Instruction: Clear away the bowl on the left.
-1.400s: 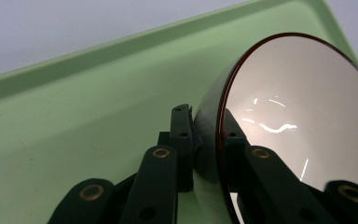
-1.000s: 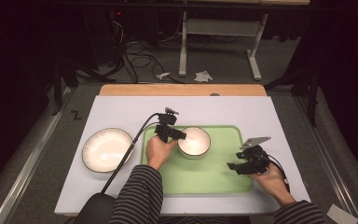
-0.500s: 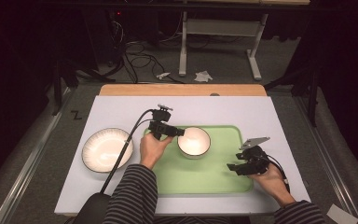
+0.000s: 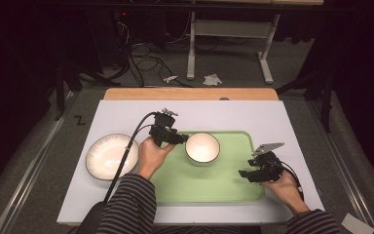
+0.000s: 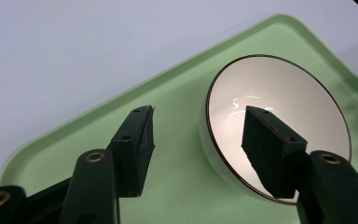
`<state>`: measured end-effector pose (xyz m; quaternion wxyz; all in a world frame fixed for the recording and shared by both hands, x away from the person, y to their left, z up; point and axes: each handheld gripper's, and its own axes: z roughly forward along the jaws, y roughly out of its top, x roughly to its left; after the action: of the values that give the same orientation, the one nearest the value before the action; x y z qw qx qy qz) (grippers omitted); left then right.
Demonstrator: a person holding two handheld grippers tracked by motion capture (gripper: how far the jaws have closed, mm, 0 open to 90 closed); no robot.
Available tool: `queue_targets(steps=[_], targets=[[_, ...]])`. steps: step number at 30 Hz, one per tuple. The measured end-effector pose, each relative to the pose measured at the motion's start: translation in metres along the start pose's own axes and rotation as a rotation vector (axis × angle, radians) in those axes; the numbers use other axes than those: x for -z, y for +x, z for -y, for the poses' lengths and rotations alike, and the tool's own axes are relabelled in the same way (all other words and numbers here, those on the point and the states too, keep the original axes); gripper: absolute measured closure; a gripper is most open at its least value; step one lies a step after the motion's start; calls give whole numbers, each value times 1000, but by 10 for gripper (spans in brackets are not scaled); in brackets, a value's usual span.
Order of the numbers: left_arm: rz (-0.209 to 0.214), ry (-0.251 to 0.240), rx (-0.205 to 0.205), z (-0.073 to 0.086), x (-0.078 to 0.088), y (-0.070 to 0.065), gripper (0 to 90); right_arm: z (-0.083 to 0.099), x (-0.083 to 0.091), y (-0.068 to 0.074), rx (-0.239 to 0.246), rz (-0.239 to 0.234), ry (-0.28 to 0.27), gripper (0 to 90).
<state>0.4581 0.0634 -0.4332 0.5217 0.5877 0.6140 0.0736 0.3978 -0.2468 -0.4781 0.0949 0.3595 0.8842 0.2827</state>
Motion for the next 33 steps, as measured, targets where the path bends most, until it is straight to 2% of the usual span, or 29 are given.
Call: queue_targets(steps=[5, 10, 16, 23, 33], targets=[[-7, -2, -5, -3, 5, 2, 423, 0, 0, -1, 8, 1, -4, 401], [6, -3, -10, -4, 10, 0, 420, 0, 0, 3, 22, -5, -11, 394], [2, -8, -20, -6, 18, 1, 417, 0, 0, 2, 14, -2, -13, 392], [16, -32, -4, -12, 30, 1, 416, 0, -1, 2, 12, -5, -5, 391], [19, -32, -2, -16, 41, 1, 412, 0, -1, 2, 10, -9, 0, 391]])
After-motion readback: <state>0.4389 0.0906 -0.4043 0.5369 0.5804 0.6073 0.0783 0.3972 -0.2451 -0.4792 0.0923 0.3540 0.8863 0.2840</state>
